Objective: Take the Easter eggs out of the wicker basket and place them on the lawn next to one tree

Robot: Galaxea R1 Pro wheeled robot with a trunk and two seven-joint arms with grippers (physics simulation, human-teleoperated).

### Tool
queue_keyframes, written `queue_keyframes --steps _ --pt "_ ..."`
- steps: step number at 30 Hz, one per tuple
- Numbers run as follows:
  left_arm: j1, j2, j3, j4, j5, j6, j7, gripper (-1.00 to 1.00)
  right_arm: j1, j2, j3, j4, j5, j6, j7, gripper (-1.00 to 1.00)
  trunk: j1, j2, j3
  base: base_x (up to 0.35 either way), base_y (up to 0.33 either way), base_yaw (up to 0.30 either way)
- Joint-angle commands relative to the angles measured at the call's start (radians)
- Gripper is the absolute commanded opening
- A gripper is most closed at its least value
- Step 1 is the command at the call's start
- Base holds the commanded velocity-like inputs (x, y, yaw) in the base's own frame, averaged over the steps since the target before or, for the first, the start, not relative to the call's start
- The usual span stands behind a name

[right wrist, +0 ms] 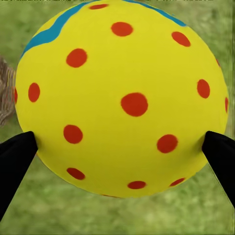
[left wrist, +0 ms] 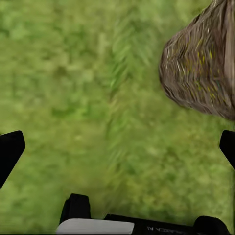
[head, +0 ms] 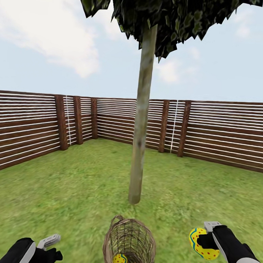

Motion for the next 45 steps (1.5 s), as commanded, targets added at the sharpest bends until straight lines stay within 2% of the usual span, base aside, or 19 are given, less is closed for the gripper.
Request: queue_keyframes --steps 1,38,45 --pt "-0.001 0.0 0.004 -0.001 -0.003 0.006 -0.005 1.0 0.0 0.0 -0.005 -0.001 0.01 0.003 0.008 -1.0 -0.004 0.007 0.002 0.0 -0.29 0.0" --pt "-0.001 0.005 0.006 -0.002 -0.005 0.004 -0.005 1.0 0.0 -0.003 -0.004 -0.003 0.007 0.002 0.008 -1.0 -0.146 0.266 0.118 0.0 -0.29 0.0" --pt "-0.001 0.001 0.002 0.001 -0.007 0.003 -0.004 1.0 0.0 -0.002 -0.006 -0.003 0.008 0.002 0.008 -1.0 -0.146 0.266 0.118 0.0 -0.29 0.0"
